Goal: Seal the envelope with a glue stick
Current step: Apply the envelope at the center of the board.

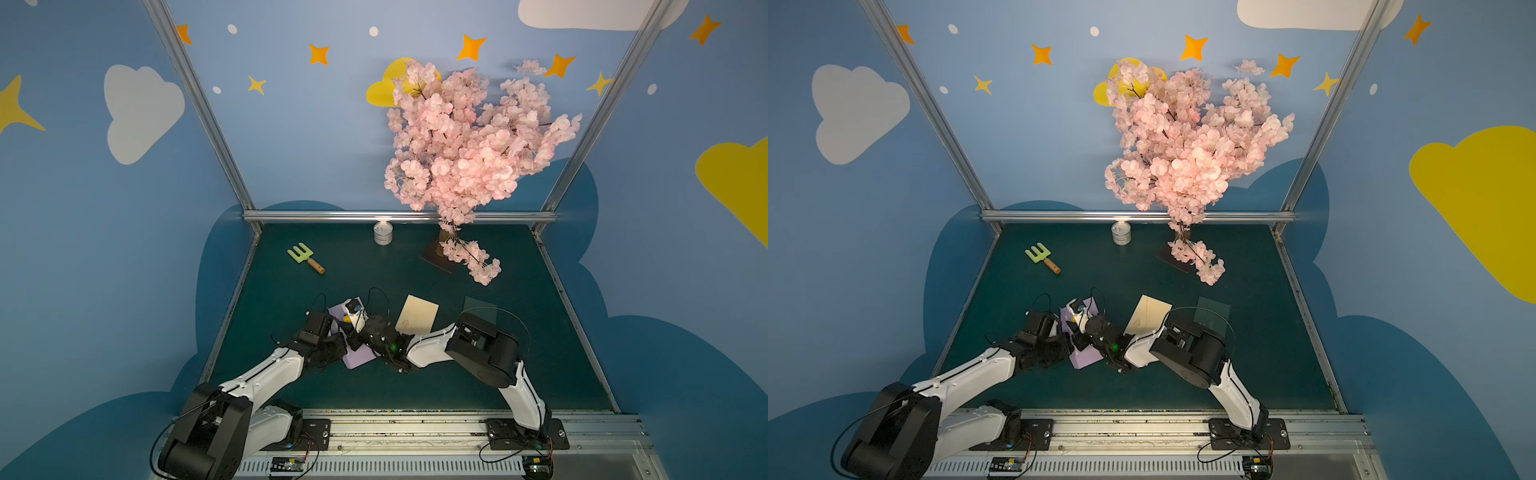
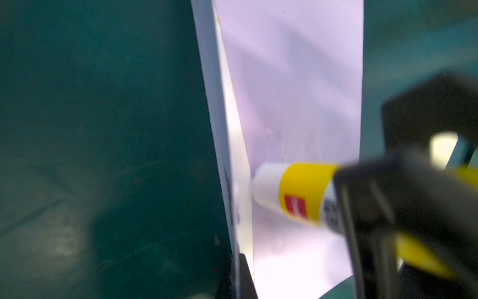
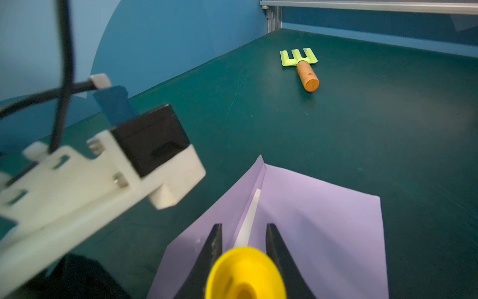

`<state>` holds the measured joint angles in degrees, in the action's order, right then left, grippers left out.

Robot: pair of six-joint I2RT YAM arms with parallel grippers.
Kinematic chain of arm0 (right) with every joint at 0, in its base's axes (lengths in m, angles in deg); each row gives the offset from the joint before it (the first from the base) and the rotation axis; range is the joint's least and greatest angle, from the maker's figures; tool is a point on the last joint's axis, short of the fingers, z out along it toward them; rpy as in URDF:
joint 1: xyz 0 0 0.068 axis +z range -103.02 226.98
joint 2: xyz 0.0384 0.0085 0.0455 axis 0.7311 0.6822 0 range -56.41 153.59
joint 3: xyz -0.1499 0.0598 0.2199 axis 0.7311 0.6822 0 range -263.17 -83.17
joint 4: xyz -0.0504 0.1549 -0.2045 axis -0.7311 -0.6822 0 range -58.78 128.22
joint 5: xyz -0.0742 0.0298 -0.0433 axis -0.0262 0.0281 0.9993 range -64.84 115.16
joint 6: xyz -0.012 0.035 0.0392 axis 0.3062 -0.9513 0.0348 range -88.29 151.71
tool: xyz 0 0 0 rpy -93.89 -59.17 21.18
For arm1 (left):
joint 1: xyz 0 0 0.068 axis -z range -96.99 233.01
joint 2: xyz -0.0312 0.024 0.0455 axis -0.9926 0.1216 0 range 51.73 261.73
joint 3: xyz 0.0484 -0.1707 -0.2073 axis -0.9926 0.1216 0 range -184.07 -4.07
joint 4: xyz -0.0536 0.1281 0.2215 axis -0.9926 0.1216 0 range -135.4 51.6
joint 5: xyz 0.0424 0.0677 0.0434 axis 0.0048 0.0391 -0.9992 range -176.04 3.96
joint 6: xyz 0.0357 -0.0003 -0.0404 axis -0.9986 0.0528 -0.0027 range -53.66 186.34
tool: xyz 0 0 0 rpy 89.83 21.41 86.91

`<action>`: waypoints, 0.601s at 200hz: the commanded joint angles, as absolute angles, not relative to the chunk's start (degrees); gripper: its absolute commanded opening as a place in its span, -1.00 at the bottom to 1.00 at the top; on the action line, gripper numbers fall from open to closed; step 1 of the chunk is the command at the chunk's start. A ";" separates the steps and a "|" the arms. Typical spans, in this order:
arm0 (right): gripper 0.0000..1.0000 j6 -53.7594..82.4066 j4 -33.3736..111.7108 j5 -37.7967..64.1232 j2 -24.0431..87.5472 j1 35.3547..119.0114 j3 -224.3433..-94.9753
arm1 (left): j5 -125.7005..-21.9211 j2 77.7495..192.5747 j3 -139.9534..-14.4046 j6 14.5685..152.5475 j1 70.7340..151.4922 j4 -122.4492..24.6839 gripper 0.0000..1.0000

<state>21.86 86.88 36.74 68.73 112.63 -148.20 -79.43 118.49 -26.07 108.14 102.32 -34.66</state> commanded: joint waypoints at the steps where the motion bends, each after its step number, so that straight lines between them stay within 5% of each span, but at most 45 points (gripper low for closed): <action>1: -1.00 23.52 83.93 38.40 71.14 110.59 -150.14 | -78.83 119.17 -25.35 107.84 102.75 -33.01 -0.95; 120: -1.00 19.45 86.20 35.26 60.95 114.07 -136.95 | -81.06 121.21 -29.08 107.07 102.70 -29.87 -0.95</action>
